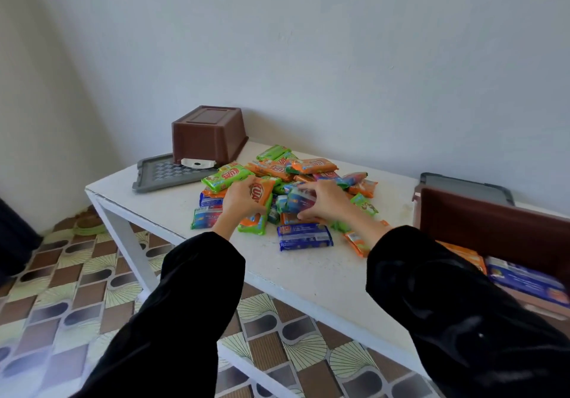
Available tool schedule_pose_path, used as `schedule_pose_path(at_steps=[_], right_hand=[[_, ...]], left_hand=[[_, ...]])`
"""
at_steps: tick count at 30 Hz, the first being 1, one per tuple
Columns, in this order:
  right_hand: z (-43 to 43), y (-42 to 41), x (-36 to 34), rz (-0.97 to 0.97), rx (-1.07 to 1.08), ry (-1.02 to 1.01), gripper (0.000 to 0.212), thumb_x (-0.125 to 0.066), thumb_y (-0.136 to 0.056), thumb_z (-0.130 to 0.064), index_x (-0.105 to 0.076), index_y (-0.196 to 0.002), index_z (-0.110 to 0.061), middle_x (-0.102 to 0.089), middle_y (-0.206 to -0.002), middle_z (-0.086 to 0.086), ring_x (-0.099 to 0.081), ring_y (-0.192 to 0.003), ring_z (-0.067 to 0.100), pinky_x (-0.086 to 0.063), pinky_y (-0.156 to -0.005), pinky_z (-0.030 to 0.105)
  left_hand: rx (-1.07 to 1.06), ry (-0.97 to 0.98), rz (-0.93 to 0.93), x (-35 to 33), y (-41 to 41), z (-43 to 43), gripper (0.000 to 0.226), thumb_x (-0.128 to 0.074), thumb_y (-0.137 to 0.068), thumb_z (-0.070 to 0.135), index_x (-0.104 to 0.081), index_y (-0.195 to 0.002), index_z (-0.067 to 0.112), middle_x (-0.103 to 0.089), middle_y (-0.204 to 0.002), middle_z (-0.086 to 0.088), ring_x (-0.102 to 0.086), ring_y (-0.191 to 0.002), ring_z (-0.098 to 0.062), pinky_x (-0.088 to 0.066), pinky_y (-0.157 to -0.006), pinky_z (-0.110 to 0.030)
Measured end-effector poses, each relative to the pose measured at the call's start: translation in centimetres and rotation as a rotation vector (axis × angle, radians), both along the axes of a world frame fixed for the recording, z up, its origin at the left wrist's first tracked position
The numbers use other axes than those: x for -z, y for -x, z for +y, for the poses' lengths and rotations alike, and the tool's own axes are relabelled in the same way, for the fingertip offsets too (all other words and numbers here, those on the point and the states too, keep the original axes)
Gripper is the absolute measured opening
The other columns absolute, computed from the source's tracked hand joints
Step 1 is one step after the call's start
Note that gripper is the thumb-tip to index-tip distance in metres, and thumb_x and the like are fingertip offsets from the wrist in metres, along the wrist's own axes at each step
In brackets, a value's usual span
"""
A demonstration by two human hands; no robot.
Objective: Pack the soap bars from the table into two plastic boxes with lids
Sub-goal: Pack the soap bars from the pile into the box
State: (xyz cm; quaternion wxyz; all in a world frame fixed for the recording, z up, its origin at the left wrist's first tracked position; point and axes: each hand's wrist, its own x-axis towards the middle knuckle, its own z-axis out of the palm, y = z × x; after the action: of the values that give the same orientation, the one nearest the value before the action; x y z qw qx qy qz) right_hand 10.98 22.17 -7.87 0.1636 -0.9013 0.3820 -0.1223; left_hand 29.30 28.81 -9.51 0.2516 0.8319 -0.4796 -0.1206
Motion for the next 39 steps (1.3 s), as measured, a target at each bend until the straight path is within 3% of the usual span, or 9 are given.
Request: schedule_pose_path(at_steps=[5, 10, 15, 20, 25, 30, 33, 36, 39], right_hand=[[-1.3, 3.7, -7.4, -0.035, 0.13, 0.105, 0.071, -0.082, -0.066, -0.031, -0.055, -0.129, -0.015, -0.061, -0.125, 0.009, -0.056, -0.112, 0.026, -0.044, -0.091, 0.033], [-1.8, 12.0, -12.0, 0.012, 0.27, 0.154, 0.069, -0.083, -0.064, -0.031, -0.057, -0.127, -0.018, -0.061, -0.123, 0.008, -0.055, -0.112, 0.025, -0.042, -0.09, 0.03], [-1.1, 21.3, -12.4, 0.081, 0.413, 0.09, 0.071, -0.084, -0.063, -0.029, -0.056, -0.127, -0.02, -0.062, -0.119, 0.01, -0.056, -0.109, 0.025, -0.039, -0.086, 0.027], [0.0, 29.1, -10.0, 0.182, 0.508, -0.019, 0.071, -0.083, -0.065, -0.029, -0.053, -0.129, -0.021, -0.06, -0.124, 0.01, -0.054, -0.113, 0.026, -0.035, -0.083, 0.025], [0.6, 33.5, -5.3, 0.235, 0.549, -0.118, 0.07, -0.082, -0.066, -0.027, -0.053, -0.129, -0.019, -0.059, -0.125, 0.007, -0.054, -0.112, 0.024, -0.037, -0.083, 0.024], [0.0, 33.8, -0.6, 0.278, 0.525, -0.085, 0.07, -0.082, -0.064, -0.025, -0.054, -0.128, -0.02, -0.059, -0.125, 0.005, -0.055, -0.111, 0.023, -0.045, -0.09, 0.032], [-0.9, 33.4, 1.3, 0.334, 0.506, -0.081, 0.073, -0.082, -0.065, -0.024, -0.051, -0.131, -0.02, -0.055, -0.131, 0.006, -0.052, -0.117, 0.025, -0.045, -0.095, 0.035], [-1.5, 33.5, 1.5, 0.448, 0.483, -0.015, 0.066, -0.08, -0.068, -0.031, -0.053, -0.127, -0.019, -0.052, -0.125, 0.009, -0.051, -0.113, 0.026, -0.044, -0.089, 0.034], [-1.6, 33.3, 2.0, 0.553, 0.442, -0.034, 0.079, -0.078, -0.067, -0.043, -0.043, -0.134, -0.017, -0.046, -0.127, 0.011, -0.048, -0.116, 0.029, -0.043, -0.092, 0.035]], left_hand=[[0.234, 0.079, -0.101, -6.8, 2.8, -0.8, 0.087, -0.081, -0.064, 0.012, -0.039, -0.14, 0.012, -0.057, -0.127, -0.012, -0.053, -0.117, -0.025, -0.043, -0.095, -0.033], [0.522, 0.073, -0.099, -10.8, 8.2, -2.9, 0.094, -0.083, -0.061, 0.007, -0.036, -0.142, 0.017, -0.051, -0.134, -0.009, -0.048, -0.123, -0.023, -0.041, -0.1, -0.03], [0.888, -0.03, -0.172, -12.4, 16.8, -5.3, 0.091, -0.082, -0.064, 0.011, -0.036, -0.14, 0.031, -0.046, -0.133, 0.0, -0.048, -0.117, -0.019, -0.044, -0.092, -0.029], [1.153, -0.192, -0.293, -10.4, 26.1, -7.8, 0.092, -0.081, -0.064, 0.015, -0.033, -0.139, 0.039, -0.044, -0.137, 0.003, -0.042, -0.124, -0.019, -0.043, -0.1, -0.036], [1.223, -0.303, -0.269, -5.7, 31.9, -9.4, 0.088, -0.078, -0.066, 0.003, -0.031, -0.138, 0.021, -0.042, -0.138, -0.004, -0.041, -0.127, -0.022, -0.039, -0.099, -0.033], [1.192, -0.332, -0.339, -1.1, 32.5, -11.1, 0.088, -0.08, -0.063, 0.005, -0.035, -0.136, 0.021, -0.045, -0.135, -0.007, -0.043, -0.123, -0.022, -0.042, -0.1, -0.035], [1.187, -0.372, -0.411, 0.2, 31.7, -11.6, 0.087, -0.084, -0.061, 0.01, -0.04, -0.135, 0.023, -0.047, -0.135, -0.004, -0.043, -0.125, -0.023, -0.042, -0.102, -0.037], [1.201, -0.345, -0.51, 0.4, 31.8, -11.7, 0.09, -0.085, -0.06, 0.015, -0.04, -0.137, 0.021, -0.046, -0.135, -0.004, -0.042, -0.126, -0.023, -0.04, -0.103, -0.037], [1.226, -0.292, -0.679, 0.5, 33.0, -11.0, 0.094, -0.085, -0.06, 0.016, -0.034, -0.14, 0.014, -0.037, -0.135, -0.009, -0.041, -0.123, -0.027, -0.038, -0.103, -0.038]])
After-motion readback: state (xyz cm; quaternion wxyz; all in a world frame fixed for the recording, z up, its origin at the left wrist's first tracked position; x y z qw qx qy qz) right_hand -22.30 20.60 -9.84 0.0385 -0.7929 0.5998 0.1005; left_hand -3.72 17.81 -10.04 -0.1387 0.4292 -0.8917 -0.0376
